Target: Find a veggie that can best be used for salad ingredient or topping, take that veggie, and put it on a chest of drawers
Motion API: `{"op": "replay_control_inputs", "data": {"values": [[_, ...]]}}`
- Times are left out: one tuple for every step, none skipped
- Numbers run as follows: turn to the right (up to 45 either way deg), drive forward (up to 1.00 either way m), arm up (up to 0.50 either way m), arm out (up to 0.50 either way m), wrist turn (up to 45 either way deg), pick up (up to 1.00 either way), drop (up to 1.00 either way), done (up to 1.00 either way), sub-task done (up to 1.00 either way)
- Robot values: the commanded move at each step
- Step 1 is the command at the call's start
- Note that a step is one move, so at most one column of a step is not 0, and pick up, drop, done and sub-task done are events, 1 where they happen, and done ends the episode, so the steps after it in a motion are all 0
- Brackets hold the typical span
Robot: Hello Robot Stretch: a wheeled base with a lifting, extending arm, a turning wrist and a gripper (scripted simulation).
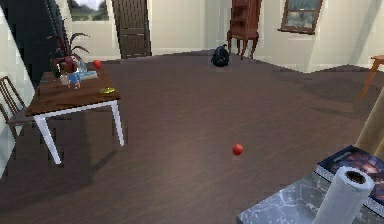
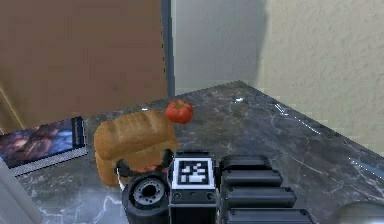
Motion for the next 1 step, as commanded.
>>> {"op": "replay_control_inputs", "data": {"values": [[0.0,0.0,-0.12,0.0,0.0,0.0,0.0,0.0,0.0]]}}
